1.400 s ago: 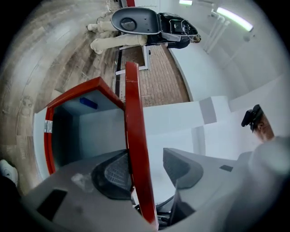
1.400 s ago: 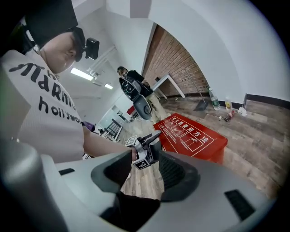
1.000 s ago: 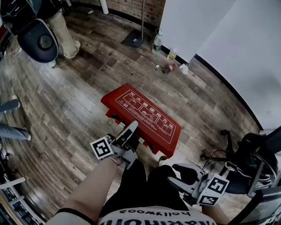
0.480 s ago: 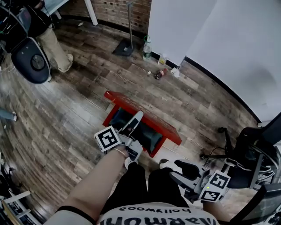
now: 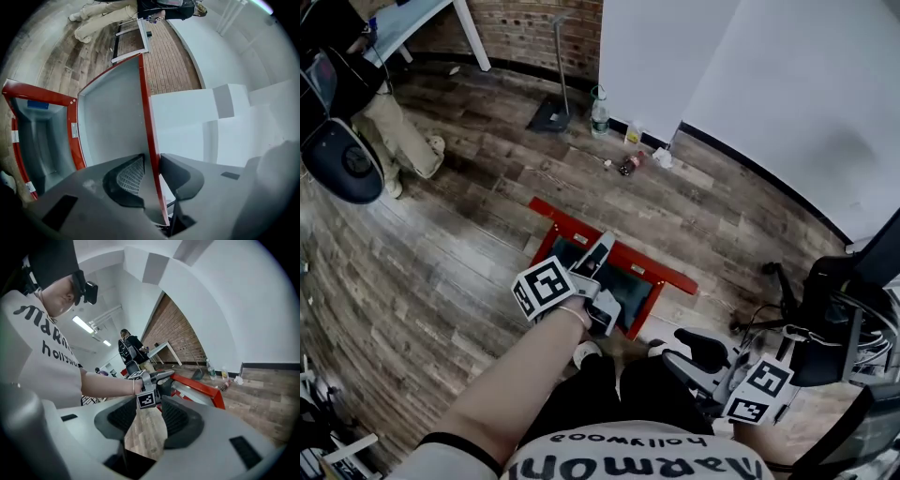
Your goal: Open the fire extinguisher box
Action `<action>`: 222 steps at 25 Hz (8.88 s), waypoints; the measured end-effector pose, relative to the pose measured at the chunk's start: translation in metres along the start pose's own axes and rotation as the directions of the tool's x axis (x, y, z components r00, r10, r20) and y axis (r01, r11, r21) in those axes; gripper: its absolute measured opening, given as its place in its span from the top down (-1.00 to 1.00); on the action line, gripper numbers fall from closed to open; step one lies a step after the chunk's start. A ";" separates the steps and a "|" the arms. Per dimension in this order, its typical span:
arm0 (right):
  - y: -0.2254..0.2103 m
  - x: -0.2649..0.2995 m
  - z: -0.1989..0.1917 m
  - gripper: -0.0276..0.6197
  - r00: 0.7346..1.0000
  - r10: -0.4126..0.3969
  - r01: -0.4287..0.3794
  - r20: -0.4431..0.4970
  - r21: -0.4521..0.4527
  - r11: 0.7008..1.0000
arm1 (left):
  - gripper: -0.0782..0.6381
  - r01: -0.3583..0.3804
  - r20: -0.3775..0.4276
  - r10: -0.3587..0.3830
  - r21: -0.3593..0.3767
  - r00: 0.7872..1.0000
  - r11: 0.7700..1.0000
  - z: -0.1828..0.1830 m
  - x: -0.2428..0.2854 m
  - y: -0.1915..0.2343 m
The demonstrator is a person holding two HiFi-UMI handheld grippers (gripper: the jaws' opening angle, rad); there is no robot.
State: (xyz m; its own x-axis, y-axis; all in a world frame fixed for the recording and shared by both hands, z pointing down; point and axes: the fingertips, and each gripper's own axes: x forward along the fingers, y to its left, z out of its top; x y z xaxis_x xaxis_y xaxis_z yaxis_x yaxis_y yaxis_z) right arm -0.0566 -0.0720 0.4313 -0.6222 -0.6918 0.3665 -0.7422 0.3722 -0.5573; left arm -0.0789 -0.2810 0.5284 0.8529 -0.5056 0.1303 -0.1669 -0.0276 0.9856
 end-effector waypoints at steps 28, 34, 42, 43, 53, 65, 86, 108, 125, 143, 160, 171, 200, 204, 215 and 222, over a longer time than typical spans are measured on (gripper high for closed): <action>-0.165 -0.017 0.149 0.82 0.986 0.147 -0.157 -0.083 -0.132 0.979 | 0.57 -0.243 0.178 0.238 0.006 0.955 0.970 0.003 0.033 -0.006; -0.189 -0.022 0.162 0.82 0.985 0.153 -0.162 -0.077 -0.118 0.980 | 0.57 -0.288 0.189 0.279 0.021 0.942 0.958 0.006 0.049 -0.006; -0.219 -0.020 0.174 0.82 0.984 0.158 -0.166 -0.082 -0.104 0.981 | 0.57 -0.335 0.197 0.324 0.026 0.926 0.942 0.012 0.072 -0.006; -0.223 -0.019 0.175 0.82 0.983 0.162 -0.170 -0.082 -0.101 0.980 | 0.57 -0.343 0.199 0.331 0.027 0.922 0.939 0.012 0.073 -0.005; -0.260 -0.009 0.194 0.82 0.969 0.220 -0.232 -0.112 -0.109 0.967 | 0.57 -0.396 0.242 0.382 0.014 0.892 0.918 0.012 0.089 0.000; -0.298 -0.012 0.222 0.82 0.957 0.262 -0.273 -0.124 -0.085 0.958 | 0.61 -0.474 0.295 0.454 -0.005 0.841 0.881 0.015 0.102 0.005; -0.340 -0.017 0.239 0.82 0.967 0.217 -0.227 -0.131 -0.067 0.972 | 0.61 -0.542 0.238 0.524 0.010 0.818 0.841 0.018 0.134 0.021; -0.363 -0.005 0.224 0.82 0.964 0.203 -0.208 -0.170 -0.015 0.978 | 0.61 -0.550 0.195 0.537 0.018 0.821 0.835 0.019 0.158 0.034; -0.369 -0.002 0.217 0.82 0.961 0.202 -0.207 -0.189 -0.010 0.978 | 0.61 -0.567 0.217 0.559 -0.031 0.800 0.823 0.019 0.167 0.046; -0.375 -0.006 0.216 0.82 0.968 0.180 -0.186 -0.175 -0.014 0.983 | 0.60 -0.576 0.208 0.562 0.006 0.800 0.817 0.022 0.175 0.052; -0.368 -0.013 0.218 0.82 0.969 0.189 -0.193 -0.156 -0.012 0.981 | 0.37 -0.507 0.218 0.489 0.033 0.845 0.862 0.026 0.179 0.039; -0.359 -0.030 0.211 0.82 0.970 0.171 -0.178 -0.170 -0.026 0.984 | 0.23 -0.527 0.252 0.520 -0.045 0.816 0.849 0.024 0.154 0.052; -0.269 0.017 0.223 0.82 0.941 0.234 -0.283 -0.243 -0.192 0.940 | 0.05 -0.039 0.382 0.006 0.080 0.924 0.996 0.037 0.098 -0.079; -0.213 0.027 0.216 0.82 0.936 0.247 -0.308 -0.251 -0.246 0.919 | 0.07 0.015 0.380 -0.059 0.118 0.923 0.993 0.035 0.048 -0.108; -0.065 0.066 0.178 0.82 0.934 0.283 -0.343 -0.219 -0.321 0.883 | 0.07 -0.090 0.266 -0.044 0.472 0.963 0.877 0.010 -0.089 -0.162; 0.015 0.070 0.145 0.82 0.917 0.313 -0.383 -0.250 -0.322 0.866 | 0.07 -0.077 0.213 -0.088 0.658 0.973 0.749 -0.009 -0.151 -0.203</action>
State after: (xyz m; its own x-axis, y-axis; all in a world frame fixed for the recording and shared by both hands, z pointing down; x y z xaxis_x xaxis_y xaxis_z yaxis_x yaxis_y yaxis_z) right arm -0.0750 -0.2044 0.3408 -0.8644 -0.3633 0.3476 -0.4845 0.7866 -0.3827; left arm -0.1699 -0.1913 0.3100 0.7389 -0.6736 0.0173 -0.5163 -0.5494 0.6569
